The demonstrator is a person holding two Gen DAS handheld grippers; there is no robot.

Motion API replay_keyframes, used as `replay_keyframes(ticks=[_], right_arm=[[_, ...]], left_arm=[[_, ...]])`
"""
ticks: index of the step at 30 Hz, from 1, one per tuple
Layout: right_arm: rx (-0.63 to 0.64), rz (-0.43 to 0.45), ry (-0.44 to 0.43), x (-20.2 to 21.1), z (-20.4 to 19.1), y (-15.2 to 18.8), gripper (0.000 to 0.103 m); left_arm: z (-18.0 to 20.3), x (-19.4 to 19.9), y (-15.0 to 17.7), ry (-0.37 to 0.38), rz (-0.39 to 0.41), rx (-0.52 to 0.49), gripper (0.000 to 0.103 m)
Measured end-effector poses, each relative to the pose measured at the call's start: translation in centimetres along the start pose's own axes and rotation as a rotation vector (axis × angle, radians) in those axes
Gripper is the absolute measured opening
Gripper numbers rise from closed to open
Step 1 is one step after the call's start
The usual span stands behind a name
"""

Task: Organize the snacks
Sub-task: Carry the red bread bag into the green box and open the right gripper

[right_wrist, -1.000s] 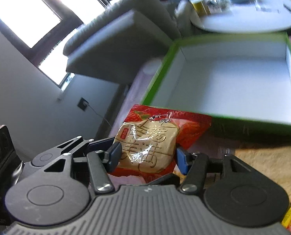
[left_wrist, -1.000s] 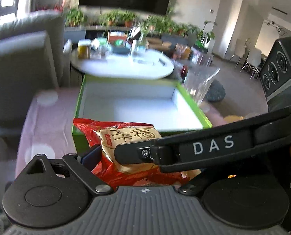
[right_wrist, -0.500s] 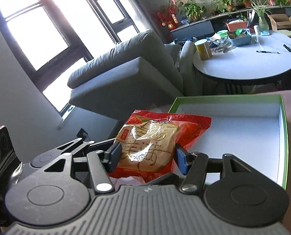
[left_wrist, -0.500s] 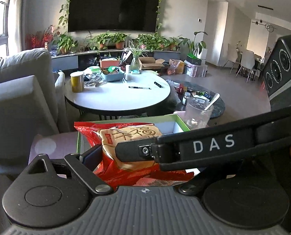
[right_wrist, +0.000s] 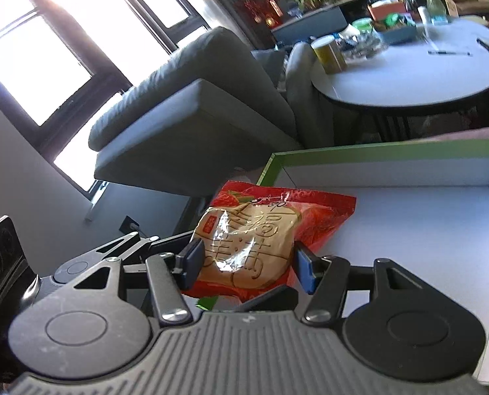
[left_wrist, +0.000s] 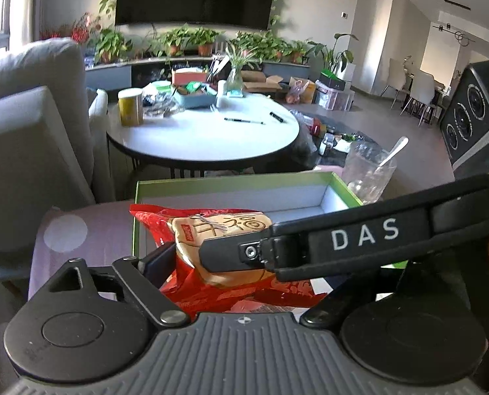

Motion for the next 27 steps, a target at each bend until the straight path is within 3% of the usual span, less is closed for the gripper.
replay_keyframes(ticks=[14, 18, 22, 27], right_arm=[[-0.004, -0.095, 0.028, -2.7, 0.8, 1.7, 0.047], [0.014, -0.046, 0.072, -1.5, 1.3, 1.5, 0.051], [0.004, -0.030, 0.085, -0.3, 1.8, 1.8, 0.052], [0.006, -0.022, 0.098, 0.9, 2.0, 2.7, 0.056]], left_arm=[[-2.0, -1.0, 2.3, -0.052, -0.062, 0.038, 0.081], [-2.4, -0.1, 2.8, -0.064, -0.065, 0.053, 0.085], [-2.2, -0.4, 4.4, -0.066, -0.130, 0.075, 0.085], [-1.8, 0.1, 5.1, -0.092, -0.105, 0.119, 0.085]])
Point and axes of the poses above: each gripper's, at about its wrist camera, not at the fingertips, and x roughly against the way its jaws point, z to its right, y to its underside, the point moved 8 cm from there along -x, roughly the way its jaws point, and after that the axes turned 14 degrees about y, right-handed, at the moved point
